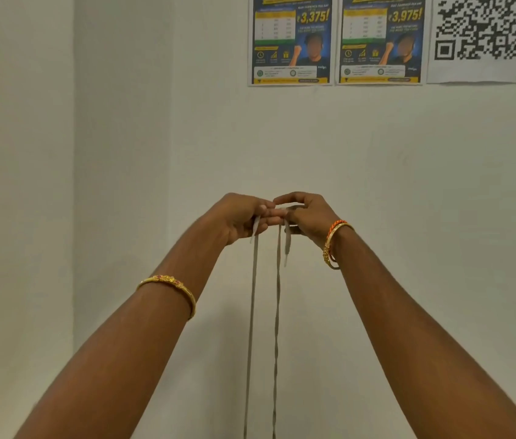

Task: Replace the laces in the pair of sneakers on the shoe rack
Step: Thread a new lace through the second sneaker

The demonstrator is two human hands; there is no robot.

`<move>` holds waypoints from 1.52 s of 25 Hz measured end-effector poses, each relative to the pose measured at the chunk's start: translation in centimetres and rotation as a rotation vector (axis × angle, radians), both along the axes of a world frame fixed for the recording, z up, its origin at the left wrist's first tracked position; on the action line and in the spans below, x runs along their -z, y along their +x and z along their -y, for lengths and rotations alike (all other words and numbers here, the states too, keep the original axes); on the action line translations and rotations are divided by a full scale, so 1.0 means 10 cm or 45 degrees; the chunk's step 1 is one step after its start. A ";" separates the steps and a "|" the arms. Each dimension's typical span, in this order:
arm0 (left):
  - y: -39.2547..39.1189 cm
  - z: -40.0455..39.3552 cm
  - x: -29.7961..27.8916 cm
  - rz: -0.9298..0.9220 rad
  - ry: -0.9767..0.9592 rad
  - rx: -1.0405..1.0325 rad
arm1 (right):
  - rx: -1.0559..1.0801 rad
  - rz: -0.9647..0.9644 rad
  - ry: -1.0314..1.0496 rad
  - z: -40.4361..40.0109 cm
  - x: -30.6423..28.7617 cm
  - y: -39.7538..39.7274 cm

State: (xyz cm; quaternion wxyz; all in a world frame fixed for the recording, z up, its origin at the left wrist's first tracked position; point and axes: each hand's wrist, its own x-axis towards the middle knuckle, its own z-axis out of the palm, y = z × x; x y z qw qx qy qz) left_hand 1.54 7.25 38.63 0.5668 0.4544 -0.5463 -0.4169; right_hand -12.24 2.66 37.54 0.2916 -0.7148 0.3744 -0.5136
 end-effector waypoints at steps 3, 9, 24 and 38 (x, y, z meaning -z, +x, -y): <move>0.05 0.02 -0.01 -0.021 -0.001 -0.005 | -0.082 0.177 0.113 -0.01 -0.05 -0.02; 0.09 0.02 -0.15 0.116 -0.063 -0.043 | -0.121 0.245 0.091 0.01 -0.25 -0.07; 0.09 0.11 -0.39 0.155 -0.078 -0.005 | -0.117 0.504 0.039 0.06 -0.38 -0.04; -0.02 0.18 -0.66 0.131 0.142 0.011 | -0.125 0.500 0.252 -0.04 -0.71 -0.04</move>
